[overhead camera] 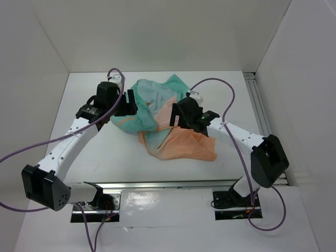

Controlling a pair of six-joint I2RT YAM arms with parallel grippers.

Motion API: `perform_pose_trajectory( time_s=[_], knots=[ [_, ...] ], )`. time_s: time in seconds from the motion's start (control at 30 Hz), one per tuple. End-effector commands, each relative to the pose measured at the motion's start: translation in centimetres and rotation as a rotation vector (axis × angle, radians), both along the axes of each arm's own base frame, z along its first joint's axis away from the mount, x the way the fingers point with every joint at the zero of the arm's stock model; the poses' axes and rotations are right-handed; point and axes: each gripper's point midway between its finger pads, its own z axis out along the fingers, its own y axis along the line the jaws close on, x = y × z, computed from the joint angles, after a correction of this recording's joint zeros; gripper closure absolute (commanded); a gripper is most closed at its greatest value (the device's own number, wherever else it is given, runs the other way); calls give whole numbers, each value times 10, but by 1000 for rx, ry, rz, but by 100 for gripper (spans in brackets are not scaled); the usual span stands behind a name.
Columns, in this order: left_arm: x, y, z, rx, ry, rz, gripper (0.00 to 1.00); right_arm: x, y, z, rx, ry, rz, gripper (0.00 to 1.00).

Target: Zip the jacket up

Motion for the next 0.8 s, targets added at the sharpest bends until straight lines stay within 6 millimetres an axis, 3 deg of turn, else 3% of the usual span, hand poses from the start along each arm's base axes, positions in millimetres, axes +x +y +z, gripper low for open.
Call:
perform_pose_trajectory(
  time_s=[0.0, 0.1, 0.17, 0.43, 0.5, 0.53, 0.57, 0.6, 0.73, 0.77],
  knots=[
    [-12, -26, -22, -94, 119, -89, 16, 0, 56, 33, 207, -70, 176, 2],
    [-14, -33, -55, -81, 269, -78, 16, -3, 70, 27, 215, -42, 226, 3],
    [-13, -39, -60, -69, 278, -60, 15, -4, 71, 25, 228, -36, 226, 3],
    [12, -68, -87, -31, 362, -4, 10, -16, 37, 15, 274, -14, 164, 3],
    [19, -68, -106, 25, 393, 21, 14, -23, 32, 14, 273, 1, 156, 3],
    [24, -71, -104, 37, 394, 33, 16, -23, 30, 24, 283, -27, 151, 4],
    [29, -65, -111, 79, 402, 66, 16, -25, 25, 22, 276, -22, 131, 4],
    [31, -64, -127, 102, 439, 85, 17, -29, 22, 21, 273, -17, 130, 4],
    [36, -63, -133, 126, 457, 96, 24, -31, 8, 27, 252, -33, 92, 4],
    [36, -63, -133, 133, 456, 88, 34, -33, 6, 30, 254, -36, 92, 4]
  ],
)
